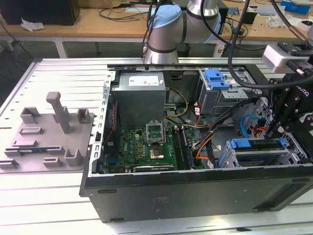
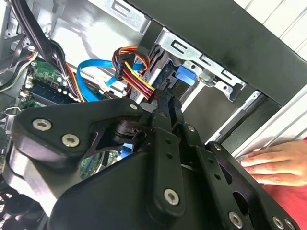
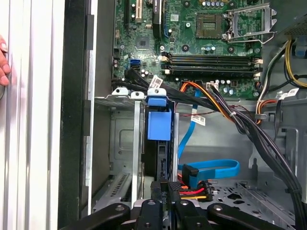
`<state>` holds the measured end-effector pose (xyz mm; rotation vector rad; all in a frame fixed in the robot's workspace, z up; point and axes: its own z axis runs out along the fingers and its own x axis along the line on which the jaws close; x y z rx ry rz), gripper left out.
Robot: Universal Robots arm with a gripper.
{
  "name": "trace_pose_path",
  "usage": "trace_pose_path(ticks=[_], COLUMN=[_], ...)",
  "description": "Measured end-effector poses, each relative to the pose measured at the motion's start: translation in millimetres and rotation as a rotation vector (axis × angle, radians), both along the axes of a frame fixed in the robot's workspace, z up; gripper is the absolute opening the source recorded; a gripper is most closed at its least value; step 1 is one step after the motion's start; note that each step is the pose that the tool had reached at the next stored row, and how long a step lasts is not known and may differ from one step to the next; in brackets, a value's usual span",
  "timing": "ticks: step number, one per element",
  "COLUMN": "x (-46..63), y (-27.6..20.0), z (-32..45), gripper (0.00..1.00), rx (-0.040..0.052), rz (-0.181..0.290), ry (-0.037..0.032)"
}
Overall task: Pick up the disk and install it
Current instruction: 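Insert the first disk wire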
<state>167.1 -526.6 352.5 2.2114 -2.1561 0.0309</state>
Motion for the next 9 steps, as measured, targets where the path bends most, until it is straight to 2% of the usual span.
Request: trace_pose_path(ticks=[9], x=[-0.1], y=[-0.1], z=[-1.8], gripper=[0.17], rx=[0.0021], rz=[0.0], ry=[-0.0001])
